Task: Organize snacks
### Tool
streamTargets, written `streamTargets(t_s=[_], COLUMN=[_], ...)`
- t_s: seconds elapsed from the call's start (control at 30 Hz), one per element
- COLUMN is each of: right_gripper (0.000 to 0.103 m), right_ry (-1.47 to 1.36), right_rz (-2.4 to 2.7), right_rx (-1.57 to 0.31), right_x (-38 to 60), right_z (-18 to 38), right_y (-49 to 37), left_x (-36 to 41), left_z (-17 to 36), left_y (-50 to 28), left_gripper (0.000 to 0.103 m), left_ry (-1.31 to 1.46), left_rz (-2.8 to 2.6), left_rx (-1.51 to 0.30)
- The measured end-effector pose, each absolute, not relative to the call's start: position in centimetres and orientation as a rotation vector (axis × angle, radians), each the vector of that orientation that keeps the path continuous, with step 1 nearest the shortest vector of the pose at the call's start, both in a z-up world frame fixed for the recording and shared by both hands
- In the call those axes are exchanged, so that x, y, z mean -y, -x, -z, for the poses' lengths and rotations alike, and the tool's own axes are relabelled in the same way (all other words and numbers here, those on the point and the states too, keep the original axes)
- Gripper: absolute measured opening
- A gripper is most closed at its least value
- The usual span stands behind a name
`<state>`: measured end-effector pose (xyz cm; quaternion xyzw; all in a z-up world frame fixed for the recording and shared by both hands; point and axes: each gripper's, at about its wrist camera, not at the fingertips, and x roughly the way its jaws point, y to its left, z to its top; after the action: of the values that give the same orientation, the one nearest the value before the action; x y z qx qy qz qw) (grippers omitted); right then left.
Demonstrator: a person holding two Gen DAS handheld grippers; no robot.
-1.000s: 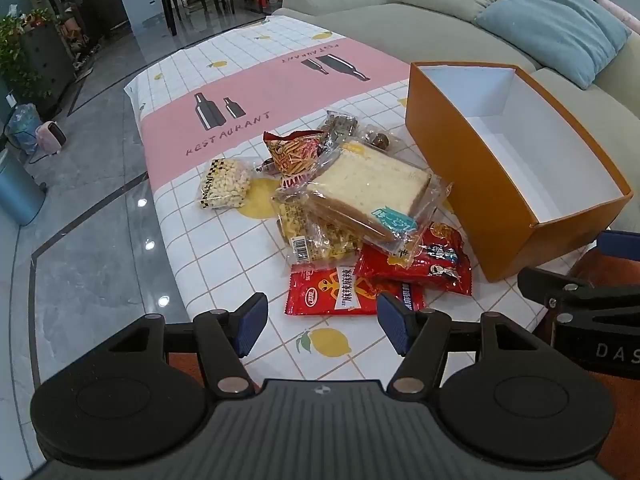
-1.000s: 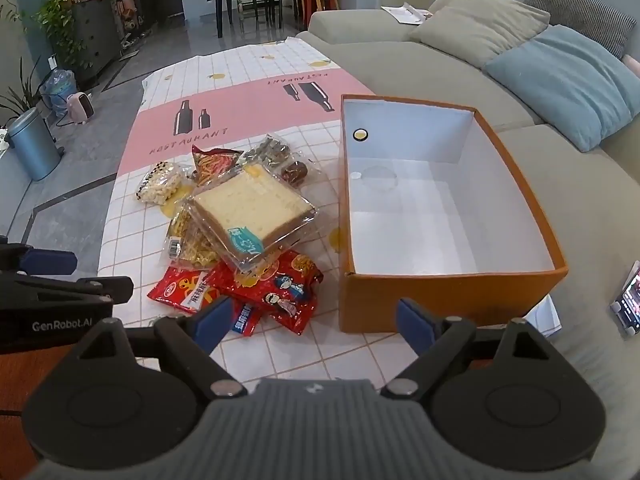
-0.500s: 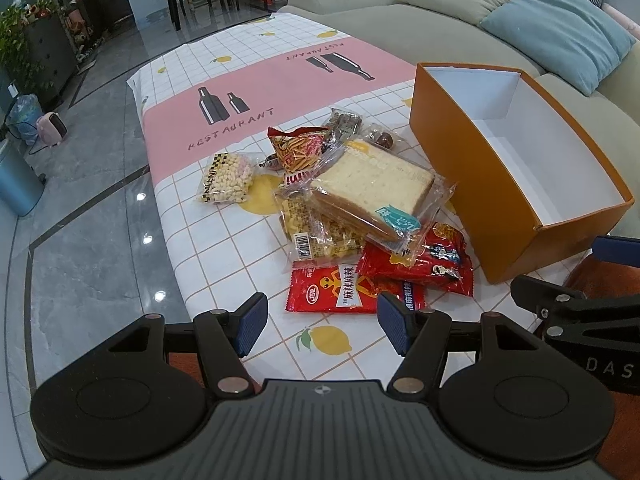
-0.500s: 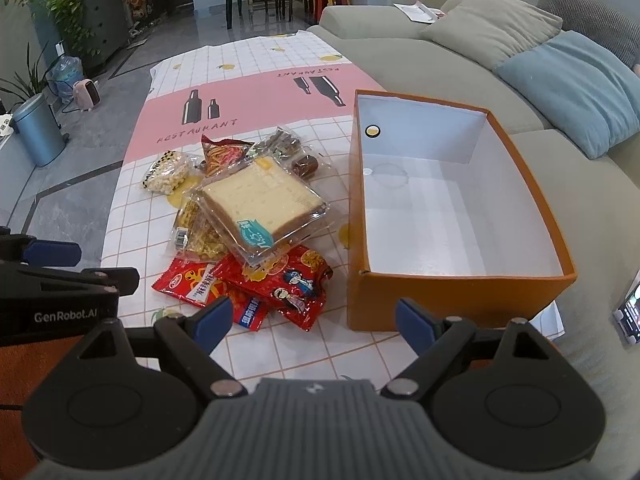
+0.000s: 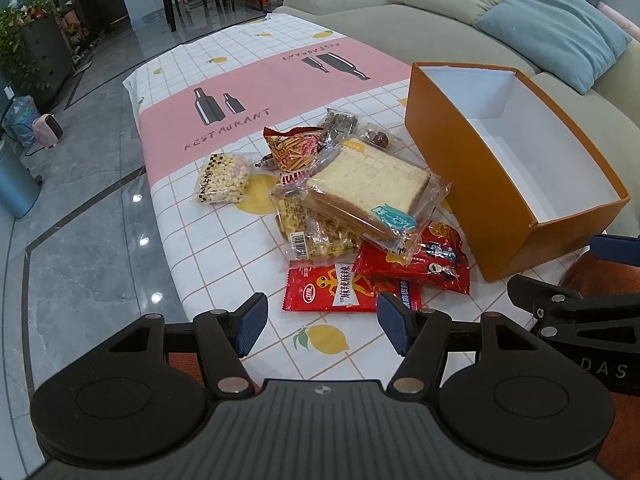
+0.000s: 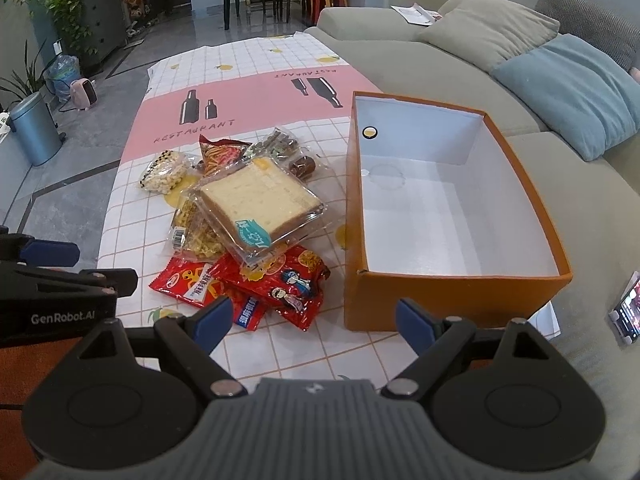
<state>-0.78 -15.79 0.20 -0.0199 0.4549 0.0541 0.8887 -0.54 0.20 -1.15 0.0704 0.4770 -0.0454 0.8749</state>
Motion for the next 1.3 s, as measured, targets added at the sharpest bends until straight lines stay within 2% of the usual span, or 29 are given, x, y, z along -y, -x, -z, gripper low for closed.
streamTargets(t_s=[1.3], right_gripper=[0.086], right_ry=[0.032], right_rz=[-0.113], right_rx=[-0.966], right_x=[15.84], right_z=[0.63], right_y=[0.17], left_x=[-0.59], left_z=[1.80], left_y=[0.09], left_gripper=[0.074], left_ry=[-0.138], left_rz=[0.099], left_rx=[-1.025])
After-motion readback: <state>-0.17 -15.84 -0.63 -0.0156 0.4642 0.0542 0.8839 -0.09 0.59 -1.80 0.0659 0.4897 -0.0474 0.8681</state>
